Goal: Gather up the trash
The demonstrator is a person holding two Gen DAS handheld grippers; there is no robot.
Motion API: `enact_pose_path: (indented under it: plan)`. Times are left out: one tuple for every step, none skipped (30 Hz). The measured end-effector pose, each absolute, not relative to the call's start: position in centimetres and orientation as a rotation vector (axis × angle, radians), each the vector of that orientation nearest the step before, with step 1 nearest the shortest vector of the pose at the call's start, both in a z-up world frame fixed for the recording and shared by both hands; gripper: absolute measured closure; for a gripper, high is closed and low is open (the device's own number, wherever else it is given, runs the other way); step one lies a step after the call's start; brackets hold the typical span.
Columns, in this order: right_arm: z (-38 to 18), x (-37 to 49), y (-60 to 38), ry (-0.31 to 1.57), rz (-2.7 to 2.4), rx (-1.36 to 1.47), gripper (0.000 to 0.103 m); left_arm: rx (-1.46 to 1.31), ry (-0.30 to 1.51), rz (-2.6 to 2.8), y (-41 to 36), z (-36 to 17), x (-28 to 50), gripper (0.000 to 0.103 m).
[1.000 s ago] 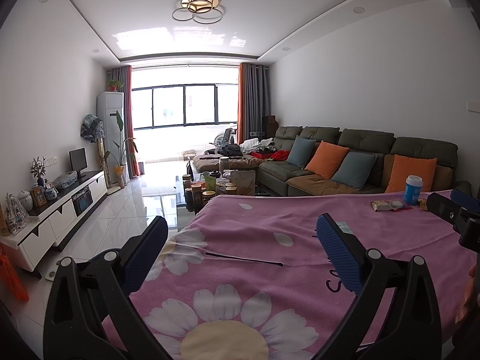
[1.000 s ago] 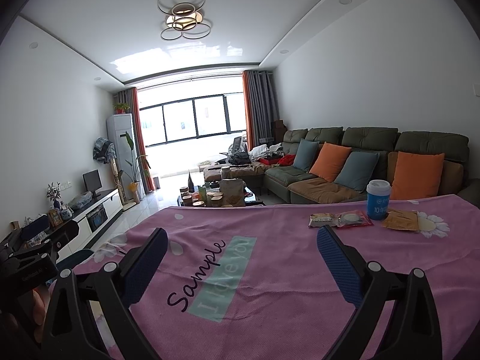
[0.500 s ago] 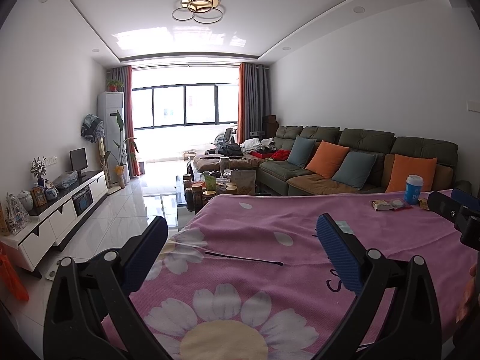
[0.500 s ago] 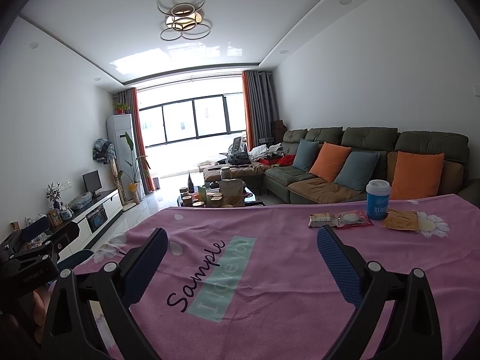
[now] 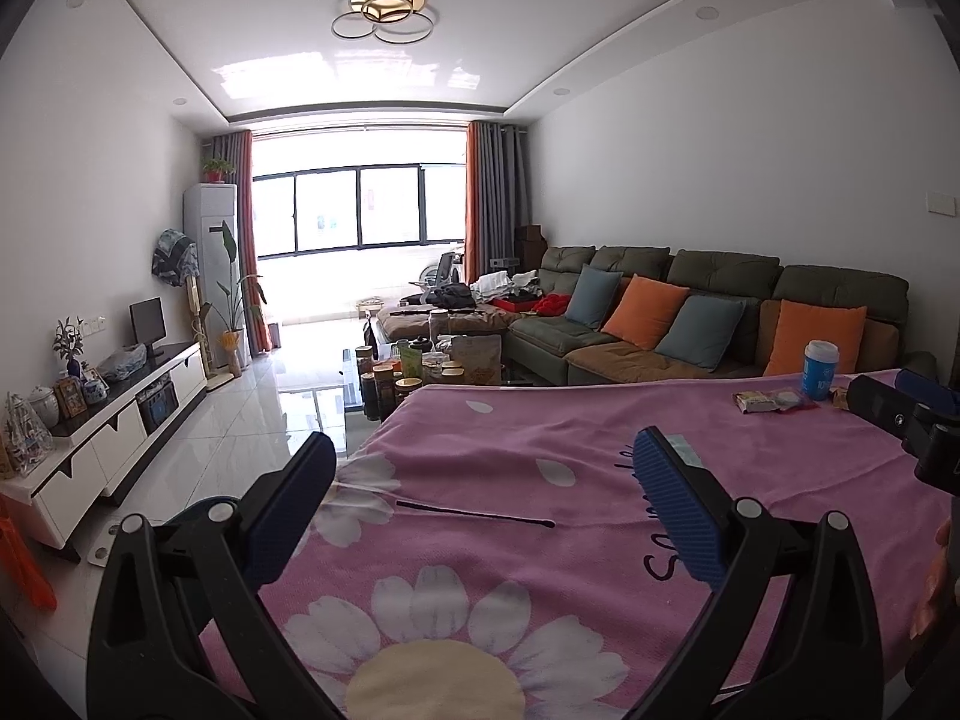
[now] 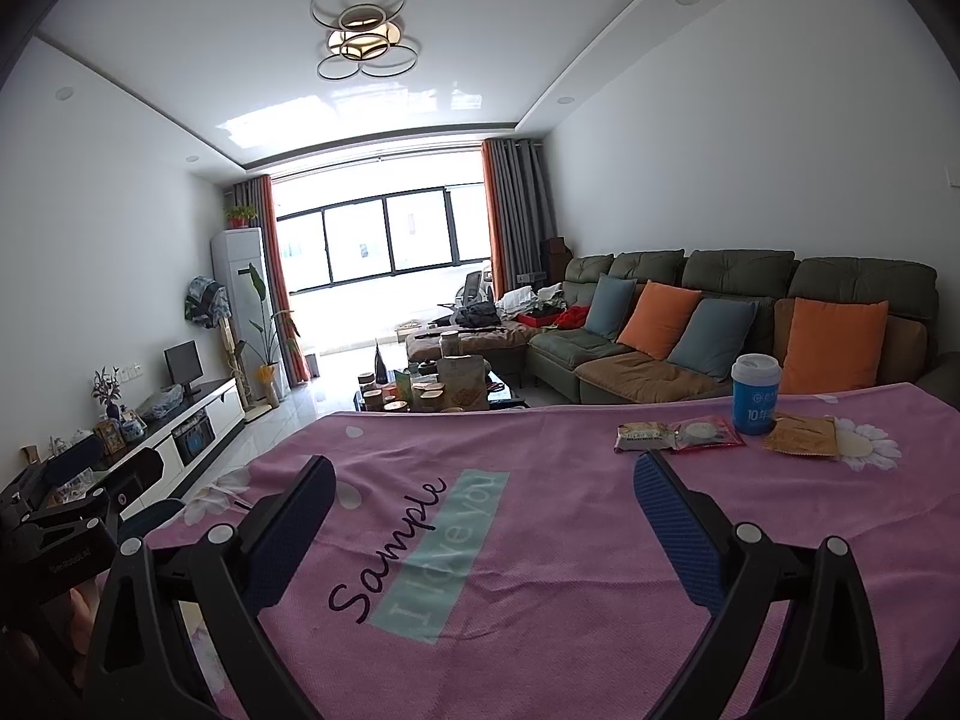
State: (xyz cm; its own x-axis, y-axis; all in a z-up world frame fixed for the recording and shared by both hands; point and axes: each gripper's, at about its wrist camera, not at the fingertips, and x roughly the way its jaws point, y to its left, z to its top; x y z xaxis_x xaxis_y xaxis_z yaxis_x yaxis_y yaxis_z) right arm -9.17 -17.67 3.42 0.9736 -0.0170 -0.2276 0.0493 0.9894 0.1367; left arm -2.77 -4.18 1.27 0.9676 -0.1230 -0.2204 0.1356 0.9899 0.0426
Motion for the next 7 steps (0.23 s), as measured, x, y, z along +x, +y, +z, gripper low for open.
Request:
enact_pose_path:
  plan:
    - [3.4,-9.2,-17.7,0.231,-0.035,0.142,0.007,0.056,0.235,-0.135,-4.2,1.2,-2.5,0.006]
    - [3.3,-9.2,-17.8,0.235,-0.036,0.145,0.007,0.053,0.259,-0.144,-4.2,1.1,-2.1,0.006]
    - [3.2,-9.1,-18.0,0.244,-0.036,0.148,0.007,0.049,0.285,-0.155,-4.3,0.9,-1.5,0.006]
    - [3.0,-9.0,-18.3,0.254,-0.041,0.151,0.007,0.049,0.314,-0.157,-4.4,0.7,-0.8,0.006]
    - [2.8,-8.9,-18.7,0.264,-0.049,0.151,0.007,0.053,0.349,-0.162,-4.5,0.5,0.0,0.006]
    - [2.5,-8.5,-19.1,0.278,-0.059,0.149,0.007,0.047,0.393,-0.176,-4.5,0.2,1.1,0.006]
    - [2.4,-8.3,-19.6,0.295,-0.070,0.150,0.007,0.039,0.439,-0.186,-4.5,-0.1,2.3,0.006]
